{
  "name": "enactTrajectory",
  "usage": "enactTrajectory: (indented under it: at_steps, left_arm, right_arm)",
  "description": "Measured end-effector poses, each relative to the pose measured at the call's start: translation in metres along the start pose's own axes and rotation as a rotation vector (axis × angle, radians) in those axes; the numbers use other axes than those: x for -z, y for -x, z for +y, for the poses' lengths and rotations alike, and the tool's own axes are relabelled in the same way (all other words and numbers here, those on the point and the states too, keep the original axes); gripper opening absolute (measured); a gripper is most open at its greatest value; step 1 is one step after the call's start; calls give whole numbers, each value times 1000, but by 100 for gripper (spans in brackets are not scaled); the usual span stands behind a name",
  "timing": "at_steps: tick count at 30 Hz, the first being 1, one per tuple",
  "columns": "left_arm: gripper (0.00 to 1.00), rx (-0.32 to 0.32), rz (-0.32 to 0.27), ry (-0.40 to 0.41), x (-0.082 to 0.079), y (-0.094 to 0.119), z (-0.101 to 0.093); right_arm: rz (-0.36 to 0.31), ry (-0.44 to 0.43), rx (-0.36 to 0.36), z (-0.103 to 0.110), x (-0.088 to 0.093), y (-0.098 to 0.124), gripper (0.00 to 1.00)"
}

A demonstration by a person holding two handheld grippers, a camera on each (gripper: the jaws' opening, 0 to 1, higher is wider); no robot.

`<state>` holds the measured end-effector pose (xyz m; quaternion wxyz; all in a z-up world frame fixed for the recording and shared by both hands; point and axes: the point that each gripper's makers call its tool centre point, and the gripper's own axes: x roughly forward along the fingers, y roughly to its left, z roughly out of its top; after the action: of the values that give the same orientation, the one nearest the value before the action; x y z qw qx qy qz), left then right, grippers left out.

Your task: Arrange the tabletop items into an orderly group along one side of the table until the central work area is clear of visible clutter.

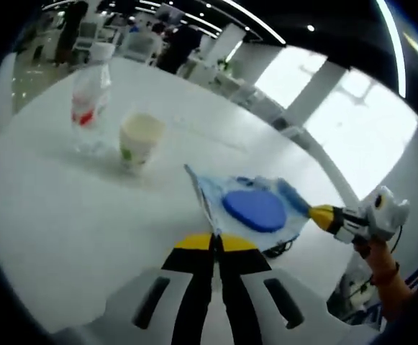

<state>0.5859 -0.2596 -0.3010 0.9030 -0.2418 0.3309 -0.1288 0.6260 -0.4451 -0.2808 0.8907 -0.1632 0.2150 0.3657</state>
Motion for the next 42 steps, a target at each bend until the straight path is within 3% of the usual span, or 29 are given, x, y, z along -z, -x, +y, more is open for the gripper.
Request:
enactTrajectory:
  at_steps: [8, 17, 24, 37, 42]
  left_arm:
    - [0, 9, -15, -56, -8, -5, 0]
    - [0, 5, -57, -74, -23, -18, 3]
    - [0, -13, -77, -100, -30, -31, 10]
    - [0, -54, -125, -69, -42, -56, 21]
    - [0, -75, -146, -64, -49, -66, 30]
  right_arm:
    - [-10, -30, 34, 4, 3, 6, 1]
    - [-33, -61, 98, -3, -6, 3, 1]
    - [-54, -102, 125, -15, -10, -10, 1]
    - [-60, -161, 129, -29, -4, -39, 1]
    - [-94, -205, 122, -34, -5, -49, 1]
